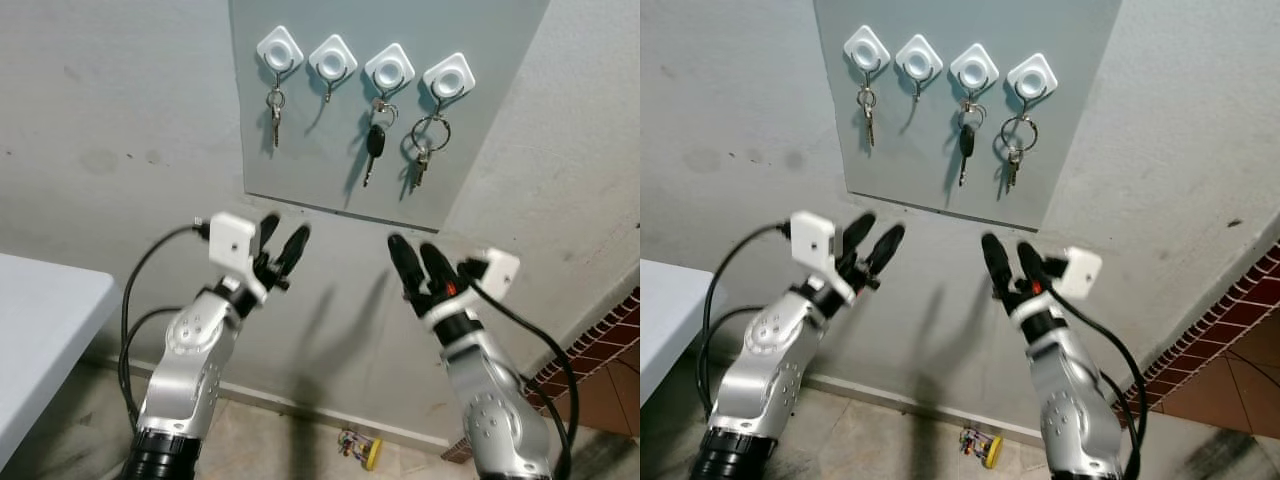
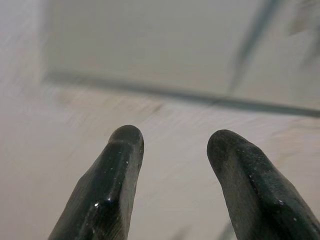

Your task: Hang keys on a hook

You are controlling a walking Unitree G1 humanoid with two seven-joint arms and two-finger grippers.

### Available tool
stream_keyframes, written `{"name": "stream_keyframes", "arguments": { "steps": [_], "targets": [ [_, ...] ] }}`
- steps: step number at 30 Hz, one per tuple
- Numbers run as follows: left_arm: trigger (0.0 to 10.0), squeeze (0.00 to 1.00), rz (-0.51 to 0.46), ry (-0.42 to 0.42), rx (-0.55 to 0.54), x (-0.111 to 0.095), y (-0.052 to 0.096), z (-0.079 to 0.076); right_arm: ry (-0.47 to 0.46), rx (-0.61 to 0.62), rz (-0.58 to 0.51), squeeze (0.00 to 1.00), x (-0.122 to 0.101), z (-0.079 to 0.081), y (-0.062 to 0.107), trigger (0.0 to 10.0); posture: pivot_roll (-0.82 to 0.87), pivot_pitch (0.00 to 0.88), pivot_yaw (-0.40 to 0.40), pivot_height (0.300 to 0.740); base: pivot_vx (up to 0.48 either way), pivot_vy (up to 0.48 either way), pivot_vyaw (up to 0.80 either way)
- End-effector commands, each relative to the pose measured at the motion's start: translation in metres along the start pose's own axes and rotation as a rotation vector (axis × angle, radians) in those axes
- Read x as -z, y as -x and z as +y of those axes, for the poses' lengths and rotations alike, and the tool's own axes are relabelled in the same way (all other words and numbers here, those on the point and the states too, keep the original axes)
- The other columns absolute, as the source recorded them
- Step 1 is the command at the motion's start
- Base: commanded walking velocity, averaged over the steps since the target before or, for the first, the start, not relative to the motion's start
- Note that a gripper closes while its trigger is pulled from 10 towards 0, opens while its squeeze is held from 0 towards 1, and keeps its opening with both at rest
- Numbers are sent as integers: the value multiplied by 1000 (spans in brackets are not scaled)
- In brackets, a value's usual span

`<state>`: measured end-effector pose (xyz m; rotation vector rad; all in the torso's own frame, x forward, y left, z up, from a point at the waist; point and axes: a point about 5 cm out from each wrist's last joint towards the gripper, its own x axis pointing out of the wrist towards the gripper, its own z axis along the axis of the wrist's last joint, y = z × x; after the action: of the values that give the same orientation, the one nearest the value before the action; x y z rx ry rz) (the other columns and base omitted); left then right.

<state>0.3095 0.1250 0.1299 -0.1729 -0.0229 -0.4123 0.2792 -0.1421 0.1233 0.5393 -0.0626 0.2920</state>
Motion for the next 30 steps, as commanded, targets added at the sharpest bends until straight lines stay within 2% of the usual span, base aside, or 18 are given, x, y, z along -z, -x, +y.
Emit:
{"name": "stream_keyframes", "arguments": {
  "steps": [1,2,4,5,6,7,9,12,17,18,19,24,30],
  "targets": [
    [10000,0,45,57,-102,5,1,18,38,1,-1,1000,-4,-1,2,10000,-145,17,-30,724,0,0,0],
    [10000,0,71,57,-166,8,3,30,86,45,15,1000,-3,-8,5,10000,-147,17,-31,724,0,0,0],
    [10000,0,75,45,-180,9,3,32,105,61,21,1000,-2,-11,6,10000,-147,17,-31,724,0,0,0],
    [10000,0,79,27,-196,8,4,35,145,95,27,27,-2,-15,8,10000,-146,19,-28,724,0,0,0],
    [10000,0,68,11,-208,6,4,37,199,134,33,0,-2,-21,9,10000,-144,21,-25,724,0,0,0],
    [10000,0,46,9,-210,2,4,38,301,202,51,0,-2,-29,11,10000,-146,22,-22,724,0,0,0],
    [10000,0,24,17,-204,-3,3,38,404,252,66,0,-2,-35,12,10000,-148,23,-19,724,0,0,0],
    [10000,0,10,8,-208,-5,1,39,455,240,41,0,-3,-29,14,10000,-152,26,-17,724,0,0,0],
    [10000,0,1,4,-203,-5,0,37,483,227,32,0,-3,-23,14,10000,-161,32,-14,724,0,0,390],
    [10000,0,-4,-10,-182,-2,0,30,518,208,34,0,0,-18,15,10000,-166,35,-13,724,0,0,800],
    [10000,0,-4,-10,-182,-2,0,30,518,208,34,0,0,-18,15,10000,-166,35,-13,724,0,0,800],
    [10000,0,-21,-85,-105,2,-1,11,564,200,22,0,1,-14,16,10000,-173,37,-13,724,0,0,800],
    [10000,0,-39,-85,-88,1,-2,2,571,175,13,0,-4,-12,13,10000,-173,37,-14,724,0,0,800]
  ]
}}
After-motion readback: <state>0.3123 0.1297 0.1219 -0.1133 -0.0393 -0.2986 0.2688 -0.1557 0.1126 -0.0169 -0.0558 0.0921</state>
